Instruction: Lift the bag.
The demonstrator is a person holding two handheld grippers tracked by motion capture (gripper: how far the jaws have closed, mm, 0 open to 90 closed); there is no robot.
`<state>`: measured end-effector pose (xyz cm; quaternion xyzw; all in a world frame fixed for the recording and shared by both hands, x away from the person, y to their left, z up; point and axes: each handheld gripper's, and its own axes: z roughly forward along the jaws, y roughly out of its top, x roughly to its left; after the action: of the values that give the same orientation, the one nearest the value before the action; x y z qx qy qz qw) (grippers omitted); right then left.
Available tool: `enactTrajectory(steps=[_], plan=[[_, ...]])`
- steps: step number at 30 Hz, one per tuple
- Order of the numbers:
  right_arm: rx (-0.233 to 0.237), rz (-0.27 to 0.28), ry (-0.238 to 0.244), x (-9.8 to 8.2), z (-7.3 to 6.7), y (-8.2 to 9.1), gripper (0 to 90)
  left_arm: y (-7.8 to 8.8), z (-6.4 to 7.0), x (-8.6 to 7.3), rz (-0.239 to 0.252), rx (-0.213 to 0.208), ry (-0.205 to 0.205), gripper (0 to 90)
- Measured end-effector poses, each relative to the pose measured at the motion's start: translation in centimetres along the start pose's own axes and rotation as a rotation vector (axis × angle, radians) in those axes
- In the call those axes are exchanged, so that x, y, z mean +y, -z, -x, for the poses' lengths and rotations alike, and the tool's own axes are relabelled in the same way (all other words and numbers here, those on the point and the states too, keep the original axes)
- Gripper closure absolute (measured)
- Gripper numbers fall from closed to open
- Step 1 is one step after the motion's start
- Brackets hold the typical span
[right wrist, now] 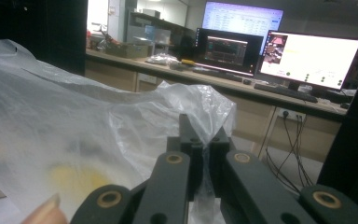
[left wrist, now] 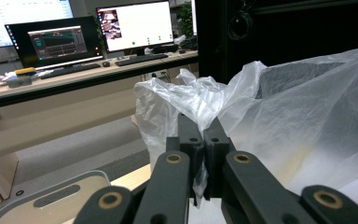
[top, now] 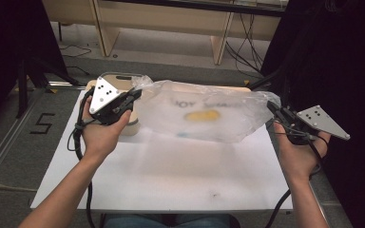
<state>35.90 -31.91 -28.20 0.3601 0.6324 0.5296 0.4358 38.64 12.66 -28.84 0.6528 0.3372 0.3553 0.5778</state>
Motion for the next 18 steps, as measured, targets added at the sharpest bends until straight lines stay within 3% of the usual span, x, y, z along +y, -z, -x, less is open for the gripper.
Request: enactTrajectory(steps=[11, 18], plan=[[-0.009, -0.012, -0.011, -0.4, 0.3, -1.1, 90.0, -1.5, -0.3, -0.3, -0.026, 0.011, -0.008, 88.9], [-0.011, -0.016, -0.01, -0.9, 0.3, -1.9, 90.0, -2.7, -0.3, -0.8, -0.036, 0.022, 0.009, 88.9]])
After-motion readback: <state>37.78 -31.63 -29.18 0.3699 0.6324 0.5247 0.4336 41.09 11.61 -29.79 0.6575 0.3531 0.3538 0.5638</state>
